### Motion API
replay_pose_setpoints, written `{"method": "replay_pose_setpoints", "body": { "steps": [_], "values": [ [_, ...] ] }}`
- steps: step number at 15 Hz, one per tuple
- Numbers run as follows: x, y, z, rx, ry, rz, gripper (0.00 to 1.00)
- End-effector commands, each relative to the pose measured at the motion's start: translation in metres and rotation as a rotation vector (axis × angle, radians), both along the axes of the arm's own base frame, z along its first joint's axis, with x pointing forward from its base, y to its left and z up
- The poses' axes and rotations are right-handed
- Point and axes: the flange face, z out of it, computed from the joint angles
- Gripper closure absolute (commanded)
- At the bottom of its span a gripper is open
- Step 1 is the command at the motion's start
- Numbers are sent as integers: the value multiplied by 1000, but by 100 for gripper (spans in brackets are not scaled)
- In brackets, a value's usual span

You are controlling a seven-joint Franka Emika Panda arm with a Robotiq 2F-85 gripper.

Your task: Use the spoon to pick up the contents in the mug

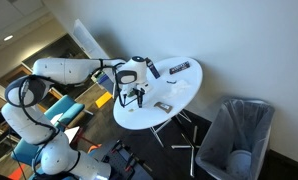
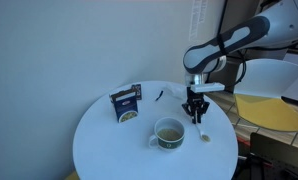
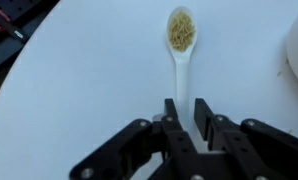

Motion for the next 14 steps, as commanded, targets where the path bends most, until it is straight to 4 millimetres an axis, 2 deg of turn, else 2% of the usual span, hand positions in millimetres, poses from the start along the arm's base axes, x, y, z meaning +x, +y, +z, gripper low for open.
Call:
{"method": "replay_pose_setpoints", "body": {
  "steps": [1,3,5,7,14],
  "values": [
    [0,2,4,-20,-10,-19,43],
    [0,4,11,-24,-20,-15,27],
    [-1,8,27,-35,-36,-2,12],
    [-3,14,52,-67,-64,25,1],
    [-28,37,180,-234,-181,77,0]
  ]
}}
